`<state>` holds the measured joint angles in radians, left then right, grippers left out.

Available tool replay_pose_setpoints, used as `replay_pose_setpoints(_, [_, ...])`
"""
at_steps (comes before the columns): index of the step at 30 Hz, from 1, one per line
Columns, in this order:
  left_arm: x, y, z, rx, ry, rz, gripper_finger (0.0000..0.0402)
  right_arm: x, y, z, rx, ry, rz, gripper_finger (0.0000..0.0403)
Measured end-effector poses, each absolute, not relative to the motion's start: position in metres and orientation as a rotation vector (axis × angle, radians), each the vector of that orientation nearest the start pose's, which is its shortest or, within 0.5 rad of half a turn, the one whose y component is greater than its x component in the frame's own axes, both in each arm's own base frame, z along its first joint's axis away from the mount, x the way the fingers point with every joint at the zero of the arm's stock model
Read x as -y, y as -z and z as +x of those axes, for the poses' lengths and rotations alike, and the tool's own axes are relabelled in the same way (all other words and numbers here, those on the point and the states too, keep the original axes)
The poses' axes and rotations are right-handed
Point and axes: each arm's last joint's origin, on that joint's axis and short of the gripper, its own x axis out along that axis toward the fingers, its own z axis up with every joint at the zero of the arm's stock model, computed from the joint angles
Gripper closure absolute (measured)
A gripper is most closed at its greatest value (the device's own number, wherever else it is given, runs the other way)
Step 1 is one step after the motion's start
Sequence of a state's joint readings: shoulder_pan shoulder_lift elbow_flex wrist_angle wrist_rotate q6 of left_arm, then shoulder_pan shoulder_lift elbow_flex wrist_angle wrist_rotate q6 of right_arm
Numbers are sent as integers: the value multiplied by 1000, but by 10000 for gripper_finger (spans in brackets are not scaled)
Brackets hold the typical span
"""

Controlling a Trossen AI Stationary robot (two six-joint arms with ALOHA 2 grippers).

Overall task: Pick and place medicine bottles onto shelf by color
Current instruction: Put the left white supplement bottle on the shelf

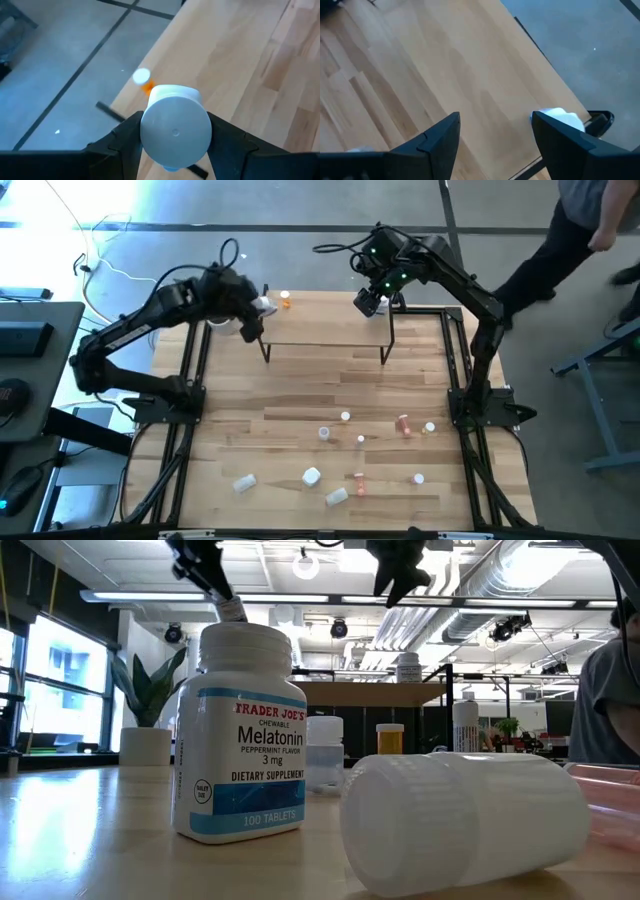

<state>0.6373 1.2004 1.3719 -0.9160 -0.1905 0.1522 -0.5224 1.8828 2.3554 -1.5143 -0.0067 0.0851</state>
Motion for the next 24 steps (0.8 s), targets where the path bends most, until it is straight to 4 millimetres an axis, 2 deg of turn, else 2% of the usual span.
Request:
replay_pose_setpoints(5, [-157, -382, 199, -857, -661, -10, 229, 162, -436, 300, -997, 526, 350, 165])
replay_pose_setpoints(13, [-175, -359, 223, -1022, -574, 11, 229, 157, -436, 302, -991, 537, 381, 165])
replay_pose_setpoints(24, [-187, -333, 235, -1178, -513, 32, 229, 157, -436, 302, -985, 546, 397, 165])
